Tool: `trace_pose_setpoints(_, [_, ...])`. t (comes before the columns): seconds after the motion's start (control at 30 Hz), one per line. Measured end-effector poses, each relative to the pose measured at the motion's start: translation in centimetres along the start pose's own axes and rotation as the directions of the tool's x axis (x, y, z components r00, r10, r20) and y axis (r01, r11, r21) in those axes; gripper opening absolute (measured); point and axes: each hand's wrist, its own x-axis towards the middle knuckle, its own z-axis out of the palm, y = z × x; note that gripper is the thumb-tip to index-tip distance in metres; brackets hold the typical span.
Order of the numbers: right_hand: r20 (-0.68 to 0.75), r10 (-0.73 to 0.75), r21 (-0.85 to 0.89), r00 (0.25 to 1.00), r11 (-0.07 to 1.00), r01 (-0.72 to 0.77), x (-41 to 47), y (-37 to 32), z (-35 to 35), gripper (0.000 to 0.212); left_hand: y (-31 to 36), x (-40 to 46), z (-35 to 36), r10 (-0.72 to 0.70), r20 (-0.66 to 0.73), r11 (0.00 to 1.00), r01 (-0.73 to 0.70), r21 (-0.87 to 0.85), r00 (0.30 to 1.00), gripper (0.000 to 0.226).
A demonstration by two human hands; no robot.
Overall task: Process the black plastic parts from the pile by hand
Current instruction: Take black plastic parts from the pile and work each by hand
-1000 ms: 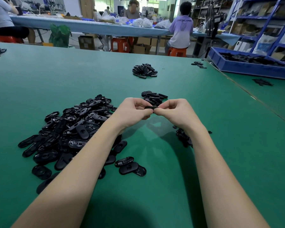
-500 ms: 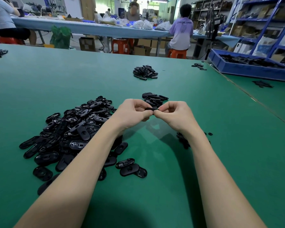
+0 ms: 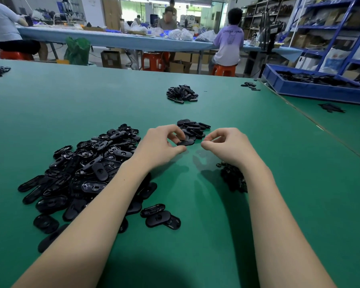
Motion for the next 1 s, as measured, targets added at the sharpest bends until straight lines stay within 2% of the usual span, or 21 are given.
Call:
trace_pose_setpoints(0.13, [0.044, -0.006, 0.002, 0.999, 1.000, 0.006, 0.0, 0.0, 0.0, 0.003, 0.4, 1.8, 0.9, -0.098, -0.145, 0.994, 0.090, -0.064, 0.985, 0.013])
trace_pose_setpoints(0.33, [0.087, -0.039, 0.035, 0.995, 0.999, 0.037, -0.3, -0.2, 0.4, 0.006, 2.4, 6.5, 1.5, -0.210, -0.218, 0.977, 0.198, -0.078, 0.953, 0.007])
trace_pose_setpoints(0.6, [0.087, -0.052, 0.087, 0.995, 0.995, 0.045, -0.4, 0.1, 0.2, 0.008, 2.0, 8.4, 2.3, -0.276, -0.124, 0.949, 0.291, 0.121, 0.953, 0.013])
trace_pose_setpoints(0.87, [0.129, -0.063, 0.056, 0.990, 0.997, 0.056, -0.5, -0.3, 0.7, 0.007, 1.3, 5.3, 0.9, -0.173, -0.125, 0.985, 0.174, 0.004, 0.977, 0.004])
trace_pose_setpoints(1.0, [0.170, -0.072, 0.013, 0.983, 0.997, 0.071, -0.6, -0.6, 1.2, 0.008, -0.3, 2.9, -1.2, -0.181, -0.093, 0.962, 0.196, 0.191, 0.979, 0.027])
